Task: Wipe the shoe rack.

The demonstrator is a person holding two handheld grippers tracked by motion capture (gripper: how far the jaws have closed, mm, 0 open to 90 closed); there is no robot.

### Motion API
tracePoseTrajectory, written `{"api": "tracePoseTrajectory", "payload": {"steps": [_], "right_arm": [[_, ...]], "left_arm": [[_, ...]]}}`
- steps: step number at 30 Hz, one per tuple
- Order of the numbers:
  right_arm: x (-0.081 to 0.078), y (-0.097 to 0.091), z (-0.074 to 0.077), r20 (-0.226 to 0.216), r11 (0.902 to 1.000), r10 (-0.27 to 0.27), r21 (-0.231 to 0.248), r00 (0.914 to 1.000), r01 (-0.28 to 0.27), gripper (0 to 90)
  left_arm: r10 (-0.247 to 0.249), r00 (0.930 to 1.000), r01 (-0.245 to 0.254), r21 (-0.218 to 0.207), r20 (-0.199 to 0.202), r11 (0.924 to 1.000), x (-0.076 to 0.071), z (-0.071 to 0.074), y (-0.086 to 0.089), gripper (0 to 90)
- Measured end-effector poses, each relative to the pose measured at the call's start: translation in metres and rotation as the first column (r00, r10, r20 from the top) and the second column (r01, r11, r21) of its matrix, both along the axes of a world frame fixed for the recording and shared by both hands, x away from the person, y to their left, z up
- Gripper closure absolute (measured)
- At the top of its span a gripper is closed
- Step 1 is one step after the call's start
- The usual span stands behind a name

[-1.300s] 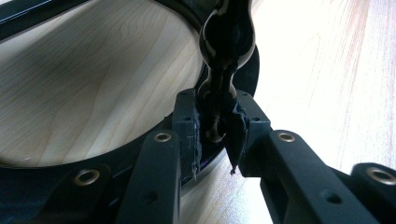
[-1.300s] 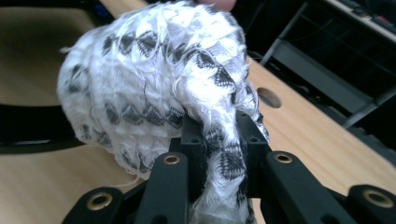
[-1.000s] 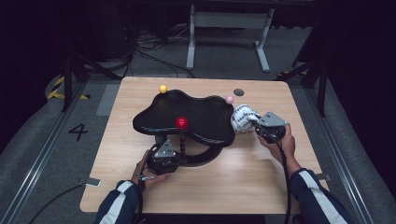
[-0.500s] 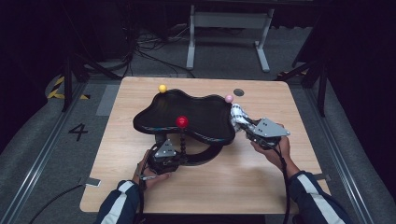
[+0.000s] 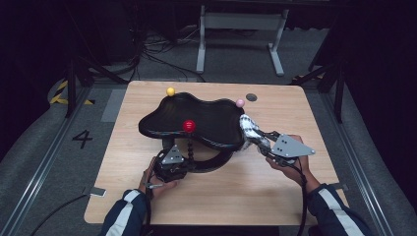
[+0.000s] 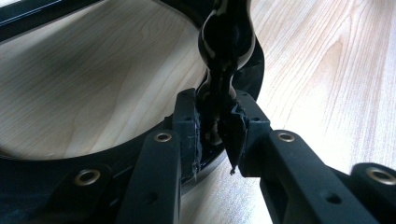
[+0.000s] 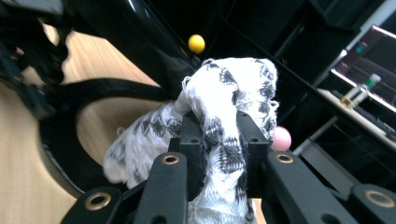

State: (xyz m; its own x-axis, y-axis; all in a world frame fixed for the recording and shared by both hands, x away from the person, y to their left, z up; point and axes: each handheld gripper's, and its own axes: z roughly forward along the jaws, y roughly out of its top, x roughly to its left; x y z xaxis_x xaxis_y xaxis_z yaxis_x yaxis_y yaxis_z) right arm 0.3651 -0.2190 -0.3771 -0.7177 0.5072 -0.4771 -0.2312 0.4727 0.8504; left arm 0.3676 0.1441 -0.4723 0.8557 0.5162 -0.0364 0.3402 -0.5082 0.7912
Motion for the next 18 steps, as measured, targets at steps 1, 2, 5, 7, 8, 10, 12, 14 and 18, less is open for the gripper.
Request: {"api": "tracePoseTrajectory", "payload": {"steps": [1,2,5,7,8,10,12,14,18], "right_arm": [[-0.003,-0.002,0.002,0.0,0.9999,0.015,0.008,0.9999,-0.015,76.5],[-0.007,-0.003,0.004,-0.002,0.9996,0.026,0.012,0.9997,-0.026,76.6],[-0.016,-0.004,0.007,0.001,0.9984,0.055,0.016,0.9985,-0.055,76.5],[-0.019,-0.005,0.008,0.001,0.9971,0.074,0.019,0.9972,-0.074,76.4],[-0.02,-0.005,0.009,0.005,0.9967,0.077,0.024,0.997,-0.077,76.4],[-0.021,-0.005,0.01,0.0,0.9957,0.086,0.035,0.9963,-0.086,76.3],[-0.021,-0.004,0.01,0.004,0.9961,0.085,0.025,0.9964,-0.085,76.2],[-0.017,-0.002,0.007,-0.004,0.9975,0.07,0.009,0.9975,-0.07,76.1],[0.001,-0.001,-0.002,-0.034,0.9998,0.012,-0.012,0.9994,-0.012,76.1]], "left_arm": [[0.001,1.0,-0.001,0.001,-0.001,1.0,0.0,0.0,0.0,74.4],[0.001,1.0,-0.001,0.0,-0.001,1.0,0.0,0.0,0.0,74.4],[-0.003,1.0,0.003,0.005,-0.002,1.0,0.0,0.0,0.0,74.4],[-0.005,1.0,0.005,0.009,-0.003,0.9999,0.0,0.001,0.0,74.4],[-0.004,1.0,0.004,0.002,0.001,1.0,0.0,0.0,0.0,74.4],[0.006,1.0,-0.006,0.0,-0.001,1.0,0.001,0.0,0.0,74.5],[0.01,0.9999,-0.01,-0.003,-0.005,0.9999,0.002,0.0,0.002,74.5],[0.001,1.0,-0.001,-0.005,-0.002,1.0,0.004,0.0,0.003,74.4],[0.001,1.0,-0.001,-0.013,0.006,0.9999,0.006,-0.001,0.004,74.3]]}}
